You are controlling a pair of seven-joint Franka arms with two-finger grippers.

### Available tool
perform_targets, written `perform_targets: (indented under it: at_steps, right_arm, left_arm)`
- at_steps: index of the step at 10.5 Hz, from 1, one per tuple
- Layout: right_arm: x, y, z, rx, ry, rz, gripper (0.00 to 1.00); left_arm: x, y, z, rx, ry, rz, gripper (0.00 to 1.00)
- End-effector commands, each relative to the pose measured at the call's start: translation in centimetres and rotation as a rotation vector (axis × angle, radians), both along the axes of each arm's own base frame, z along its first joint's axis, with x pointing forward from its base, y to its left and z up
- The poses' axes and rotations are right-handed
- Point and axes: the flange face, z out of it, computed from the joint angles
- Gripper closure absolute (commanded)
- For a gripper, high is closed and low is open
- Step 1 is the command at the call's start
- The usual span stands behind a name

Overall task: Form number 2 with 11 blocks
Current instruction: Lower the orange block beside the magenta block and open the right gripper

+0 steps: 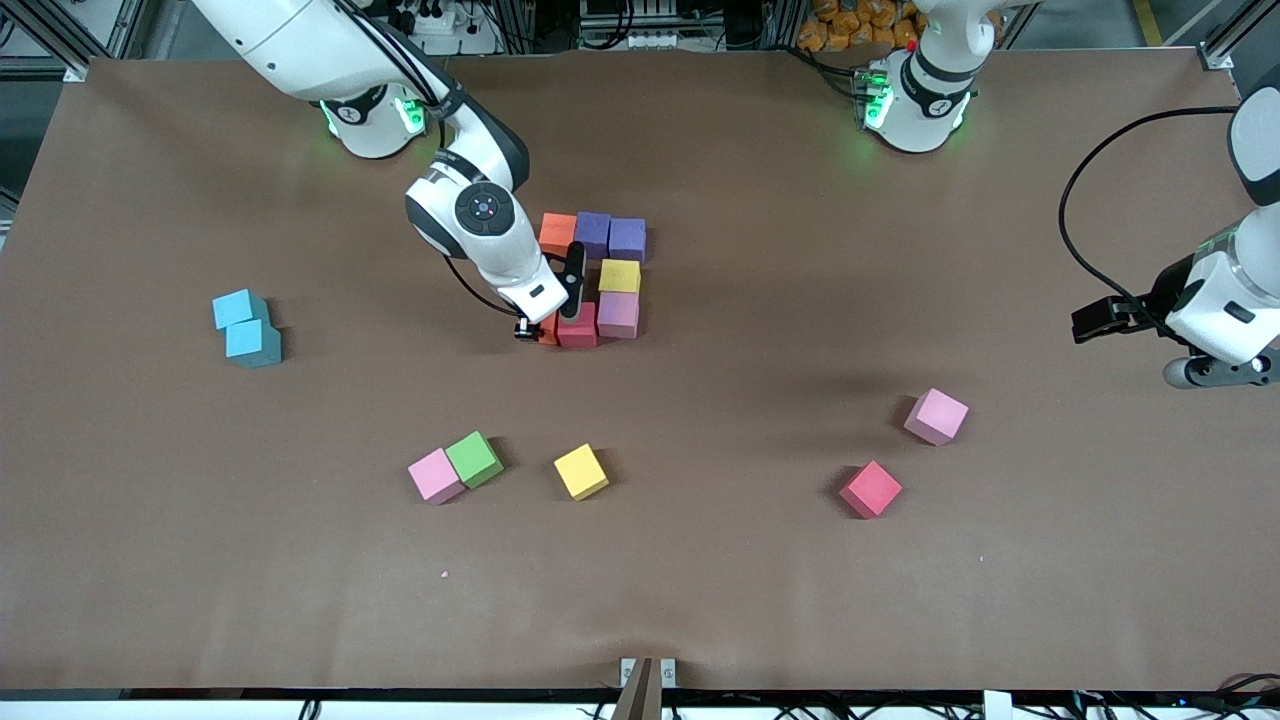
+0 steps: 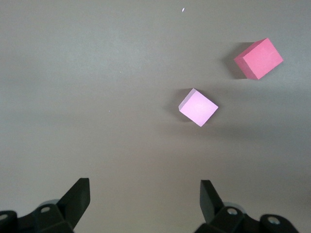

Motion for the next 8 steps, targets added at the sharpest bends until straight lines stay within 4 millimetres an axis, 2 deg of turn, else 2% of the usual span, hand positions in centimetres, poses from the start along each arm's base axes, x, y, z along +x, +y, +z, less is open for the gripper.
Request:
perform_targets:
  at_steps: [1,2,5,7,8]
  right_arm:
    - [0.8,0.2,0.1,0.004,-0.001,-0.018,0.00]
    - [0.9,0.1,0.9,-0.011,-0.007,-0.016,0.00]
    - [1.3,-0.8,5.1,-0.074,-0.042,-0.021,0.00]
    - [3.9,-3.3,7.1,-0.064,-0.078,-0.072,0.00]
    - [5.6,-3.6,8.7,-0.047,-0.110,-0.045,0.00]
  left_arm:
    - [0.0,0.3,0.3,0.013,0.007,-0.022,0.00]
    - [0.0,0.3,0.3,0.013,0.007,-0.024,0.00]
    - [0.0,0.3,0.3,0.013,0.007,-0.022,0.00]
    - [0.0,0.4,0.3,0.013,0.007,-0.022,0.00]
    - [0.0,0.5,0.3,0.013,0.007,-0.021,0.00]
